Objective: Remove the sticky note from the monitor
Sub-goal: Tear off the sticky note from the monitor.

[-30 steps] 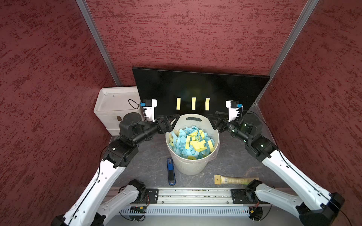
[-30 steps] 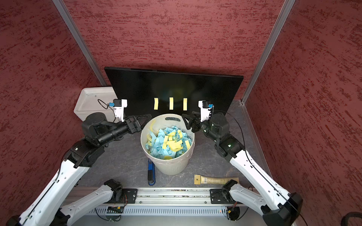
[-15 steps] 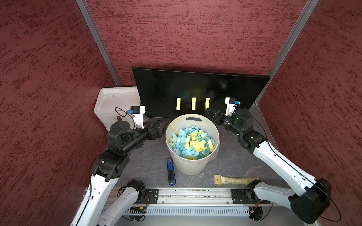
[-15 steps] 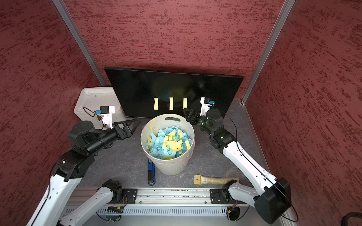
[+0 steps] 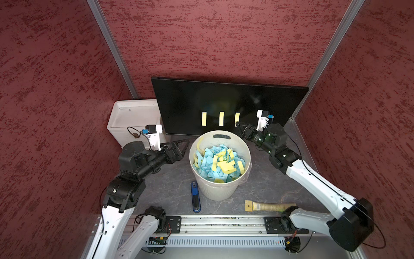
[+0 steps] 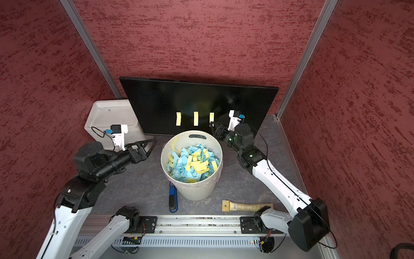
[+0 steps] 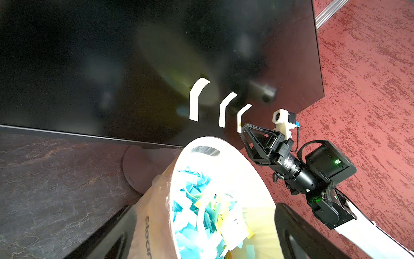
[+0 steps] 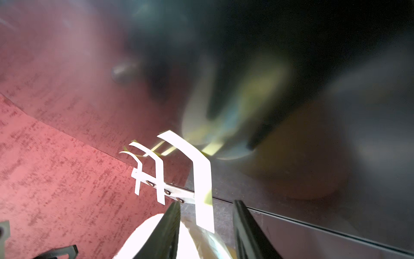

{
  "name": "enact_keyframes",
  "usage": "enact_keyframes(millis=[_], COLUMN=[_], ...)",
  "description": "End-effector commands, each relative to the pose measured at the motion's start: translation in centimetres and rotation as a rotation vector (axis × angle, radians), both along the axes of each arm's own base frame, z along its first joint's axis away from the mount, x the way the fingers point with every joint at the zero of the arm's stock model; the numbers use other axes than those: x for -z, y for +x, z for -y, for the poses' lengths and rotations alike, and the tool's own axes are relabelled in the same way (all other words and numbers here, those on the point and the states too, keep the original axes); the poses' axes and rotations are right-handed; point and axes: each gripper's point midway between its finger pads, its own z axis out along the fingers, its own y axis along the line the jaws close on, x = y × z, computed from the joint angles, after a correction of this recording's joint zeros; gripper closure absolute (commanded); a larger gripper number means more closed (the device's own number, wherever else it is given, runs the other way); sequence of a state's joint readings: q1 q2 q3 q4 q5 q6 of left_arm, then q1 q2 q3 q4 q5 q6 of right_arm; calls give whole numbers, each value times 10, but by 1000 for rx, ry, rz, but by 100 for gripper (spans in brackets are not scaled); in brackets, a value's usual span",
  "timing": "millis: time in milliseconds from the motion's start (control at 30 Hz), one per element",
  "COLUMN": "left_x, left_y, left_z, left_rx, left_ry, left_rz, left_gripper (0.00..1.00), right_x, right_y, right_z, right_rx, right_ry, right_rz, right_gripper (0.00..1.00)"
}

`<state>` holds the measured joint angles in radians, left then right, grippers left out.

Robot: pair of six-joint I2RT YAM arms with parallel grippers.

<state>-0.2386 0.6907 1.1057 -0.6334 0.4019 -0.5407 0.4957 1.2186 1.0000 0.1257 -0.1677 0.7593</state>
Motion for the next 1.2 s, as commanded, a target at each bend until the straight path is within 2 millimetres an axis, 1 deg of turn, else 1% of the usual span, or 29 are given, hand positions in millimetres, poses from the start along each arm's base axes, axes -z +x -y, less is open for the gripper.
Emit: enact_keyframes(millis=[0,233,333,533,767,1000,1167], left_x=[4,6,6,6,6,5,3], left_y=[-3,0,0,0,-1,-2,-1], left_z=[-1,-2,-2,-2,-2,-5,-5], left_rx=[12,9,10,9,9,-8,-11], left_ry=[17,11,10,5,-3,-8,-19], left_rz=[0,-8,-10,-13,-20,-31,-34], left_gripper=[0,0,0,0,0,0,0], right_x=[-5,-5,-6,-8,-16,-26,-31], right_y=[2,2,1,-1,-10,-24,-38], right_z=[-2,-1,-1,0,2,4,0], right_rx=[-13,-15,-16,-17,-34,-65,-123], right_ry=[27,31,28,21,22,4,-23], right_rz=[24,31,35,49,83,133,158], right_gripper=[66,86,99,100,100,100,100])
